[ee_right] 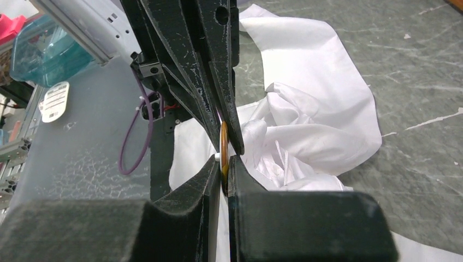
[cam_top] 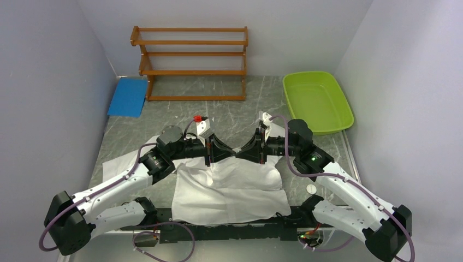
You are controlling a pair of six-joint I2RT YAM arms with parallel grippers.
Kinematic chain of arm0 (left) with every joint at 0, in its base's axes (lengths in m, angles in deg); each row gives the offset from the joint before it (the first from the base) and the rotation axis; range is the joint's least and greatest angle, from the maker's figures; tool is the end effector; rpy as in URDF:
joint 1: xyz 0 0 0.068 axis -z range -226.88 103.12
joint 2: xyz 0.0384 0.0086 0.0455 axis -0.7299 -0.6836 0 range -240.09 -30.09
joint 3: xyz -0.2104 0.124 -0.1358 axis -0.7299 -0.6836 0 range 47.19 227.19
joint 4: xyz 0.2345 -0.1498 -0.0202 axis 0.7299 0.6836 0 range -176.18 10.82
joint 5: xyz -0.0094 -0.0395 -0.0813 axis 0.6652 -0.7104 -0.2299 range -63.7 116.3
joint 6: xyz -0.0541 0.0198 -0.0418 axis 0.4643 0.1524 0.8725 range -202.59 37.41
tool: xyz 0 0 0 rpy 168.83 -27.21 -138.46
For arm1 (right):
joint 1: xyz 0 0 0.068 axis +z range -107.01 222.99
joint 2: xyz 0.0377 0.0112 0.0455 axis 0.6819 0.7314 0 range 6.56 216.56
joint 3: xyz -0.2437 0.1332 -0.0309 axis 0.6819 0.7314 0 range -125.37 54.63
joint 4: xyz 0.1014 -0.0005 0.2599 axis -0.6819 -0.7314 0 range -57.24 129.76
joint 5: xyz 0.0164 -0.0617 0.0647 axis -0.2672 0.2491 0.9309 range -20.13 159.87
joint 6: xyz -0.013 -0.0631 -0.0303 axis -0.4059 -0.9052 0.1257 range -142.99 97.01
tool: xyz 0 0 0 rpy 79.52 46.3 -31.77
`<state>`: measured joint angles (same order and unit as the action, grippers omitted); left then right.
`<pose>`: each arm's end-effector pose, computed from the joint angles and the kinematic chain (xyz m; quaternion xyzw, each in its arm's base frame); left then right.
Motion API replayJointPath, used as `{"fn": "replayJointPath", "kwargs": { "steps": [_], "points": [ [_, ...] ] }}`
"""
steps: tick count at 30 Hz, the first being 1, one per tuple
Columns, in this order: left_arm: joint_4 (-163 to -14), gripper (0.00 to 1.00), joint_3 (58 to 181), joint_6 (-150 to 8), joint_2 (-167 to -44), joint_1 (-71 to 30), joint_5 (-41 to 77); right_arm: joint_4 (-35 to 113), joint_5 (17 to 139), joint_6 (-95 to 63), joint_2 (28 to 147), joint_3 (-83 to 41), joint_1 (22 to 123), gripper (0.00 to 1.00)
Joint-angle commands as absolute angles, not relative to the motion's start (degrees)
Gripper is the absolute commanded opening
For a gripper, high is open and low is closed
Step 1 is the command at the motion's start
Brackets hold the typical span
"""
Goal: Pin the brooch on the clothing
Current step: Pin the brooch to the clothes.
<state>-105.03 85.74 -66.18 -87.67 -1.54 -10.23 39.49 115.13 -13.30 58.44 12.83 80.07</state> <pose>0.1612 -0.2127 0.3125 0.3823 0.5960 -0.5345 0.4615 0.1634 0.1756 0.3188 -0.4072 0.6304 0.5058 0.4253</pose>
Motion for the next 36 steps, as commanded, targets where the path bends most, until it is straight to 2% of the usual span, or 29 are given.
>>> {"fn": "replayJointPath", "kwargs": {
  "steps": [1, 3, 13, 28, 34, 35, 36],
  "points": [
    [-105.8, 0.03, 89.9, -67.6, -86.6, -0.4, -12.9, 36.9, 107.5, -12.5, 59.6, 9.1, 80.5, 0.03],
    [-105.9, 0.03, 89.6, -67.7, -85.9, -0.5, -12.7, 37.0, 106.3, -11.9, 59.3, 9.2, 80.6, 0.00],
    [-110.1, 0.03, 84.9, -66.3, -82.6, -0.4, -10.9, 41.3, 102.8, -8.3, 56.7, 12.4, 80.5, 0.00],
    [-113.9, 0.03, 80.4, -64.4, -79.9, -0.3, -8.3, 45.9, 104.5, -7.1, 54.6, 15.0, 80.5, 0.00],
    [-114.9, 0.03, 79.4, -64.2, -79.6, -0.3, -7.3, 52.1, 105.8, -7.3, 52.1, 18.5, 80.5, 0.00],
    [-114.9, 0.03, 79.3, -64.1, -79.5, -0.3, -7.1, 53.7, 106.2, -7.0, 51.5, 19.3, 80.6, 0.03],
    [-114.9, 0.03, 79.2, -64.1, -79.4, -0.3, -6.7, 55.5, 106.8, -6.7, 50.9, 20.0, 80.5, 0.18]
  ]
}}
